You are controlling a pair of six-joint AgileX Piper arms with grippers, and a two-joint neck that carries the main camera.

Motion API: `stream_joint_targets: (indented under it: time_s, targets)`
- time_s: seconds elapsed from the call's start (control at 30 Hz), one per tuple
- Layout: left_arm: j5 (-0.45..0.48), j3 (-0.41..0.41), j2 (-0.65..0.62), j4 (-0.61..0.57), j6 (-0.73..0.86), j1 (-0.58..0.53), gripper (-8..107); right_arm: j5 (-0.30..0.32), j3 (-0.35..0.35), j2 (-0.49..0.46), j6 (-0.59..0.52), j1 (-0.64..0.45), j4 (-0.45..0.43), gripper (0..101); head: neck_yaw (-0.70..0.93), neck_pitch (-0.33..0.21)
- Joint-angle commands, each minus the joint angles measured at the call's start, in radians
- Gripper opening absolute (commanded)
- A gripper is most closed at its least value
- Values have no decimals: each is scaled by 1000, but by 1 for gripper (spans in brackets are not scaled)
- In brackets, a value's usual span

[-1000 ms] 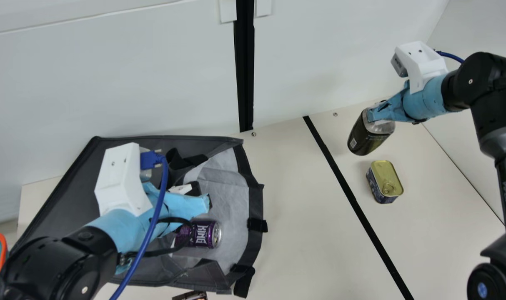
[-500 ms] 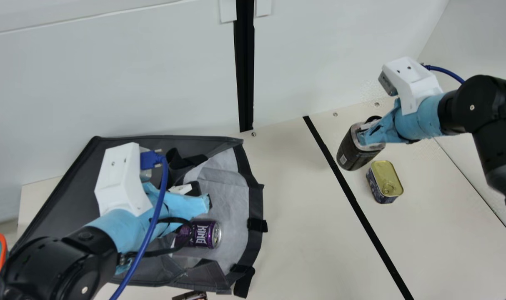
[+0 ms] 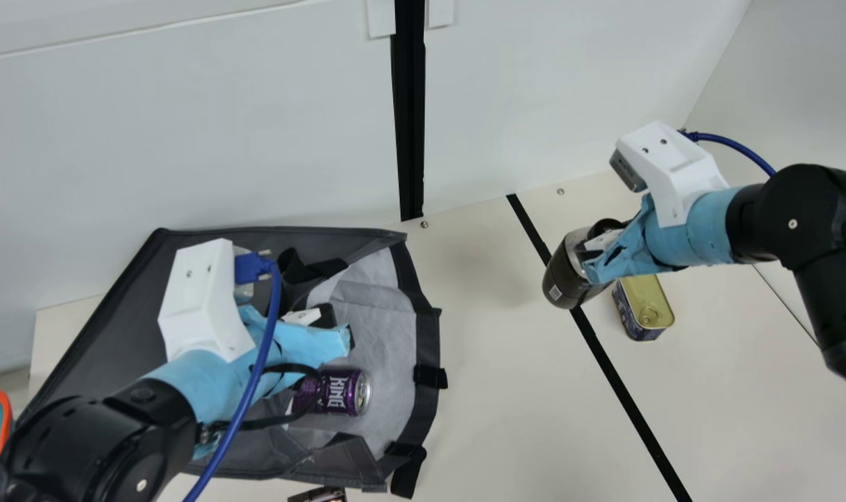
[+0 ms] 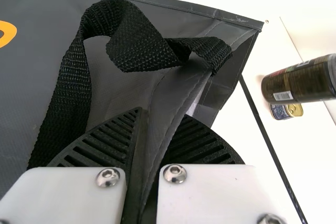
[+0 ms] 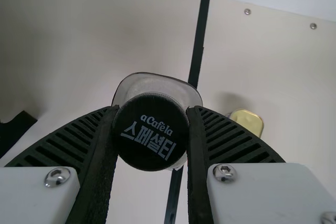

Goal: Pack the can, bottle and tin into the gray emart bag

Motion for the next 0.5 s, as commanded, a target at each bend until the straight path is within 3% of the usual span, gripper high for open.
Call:
stream_joint_targets:
  time_s: [0.0, 0.47]
  targets:
    - [0, 0, 0, 0, 0, 0, 10, 4, 9, -10, -3, 7, 3, 0, -2, -24]
    - [0, 0, 0, 0, 0, 0, 10, 39, 50, -64, -2, 92, 5, 0, -2, -24]
